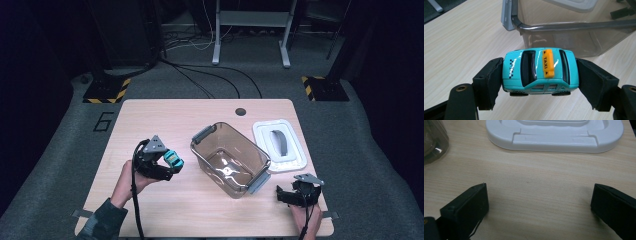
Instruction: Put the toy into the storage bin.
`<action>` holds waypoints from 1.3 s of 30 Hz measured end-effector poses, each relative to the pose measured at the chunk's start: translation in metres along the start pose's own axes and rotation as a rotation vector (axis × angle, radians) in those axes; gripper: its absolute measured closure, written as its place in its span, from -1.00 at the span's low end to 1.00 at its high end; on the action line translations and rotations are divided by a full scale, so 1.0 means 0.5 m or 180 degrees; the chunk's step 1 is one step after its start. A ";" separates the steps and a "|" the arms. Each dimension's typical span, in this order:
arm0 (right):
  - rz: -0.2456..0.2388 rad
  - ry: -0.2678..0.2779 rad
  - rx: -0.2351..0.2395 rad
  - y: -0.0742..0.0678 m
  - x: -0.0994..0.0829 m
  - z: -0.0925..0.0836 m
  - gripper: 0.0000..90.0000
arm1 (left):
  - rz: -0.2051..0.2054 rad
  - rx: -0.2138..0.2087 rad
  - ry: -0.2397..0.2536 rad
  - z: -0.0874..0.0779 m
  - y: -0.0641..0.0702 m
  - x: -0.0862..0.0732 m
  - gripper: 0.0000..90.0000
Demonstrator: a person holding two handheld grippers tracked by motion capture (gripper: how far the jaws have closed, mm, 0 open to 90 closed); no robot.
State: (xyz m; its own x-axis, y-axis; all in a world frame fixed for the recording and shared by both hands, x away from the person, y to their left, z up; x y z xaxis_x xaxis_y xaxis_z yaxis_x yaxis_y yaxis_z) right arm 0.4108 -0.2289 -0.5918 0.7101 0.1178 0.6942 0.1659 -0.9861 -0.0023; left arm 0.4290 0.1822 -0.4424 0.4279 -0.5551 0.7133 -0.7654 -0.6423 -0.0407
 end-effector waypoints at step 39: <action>-0.0004 0.0001 0.0001 0.000 0.000 0.000 -0.98 | 0.0285 -0.0100 -0.0034 0.004 -0.010 0.168 -0.45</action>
State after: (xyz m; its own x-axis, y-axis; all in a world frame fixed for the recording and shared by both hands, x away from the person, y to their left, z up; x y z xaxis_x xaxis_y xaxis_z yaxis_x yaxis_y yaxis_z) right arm 0.4108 -0.2289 -0.5917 0.7097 0.1190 0.6943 0.1670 -0.9859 -0.0017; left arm 0.4696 0.1375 -0.3836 0.3621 -0.6151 0.7004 -0.8155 -0.5730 -0.0817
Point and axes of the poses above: each handheld gripper's, and its own axes: z roughly forward along the jaws, x roughly out of its top, y roughly to its right, the point moved 9 cm from there along z, roughly forward along the jaws, and after that the axes turned 2 degrees about -y, right-handed, at the moved point
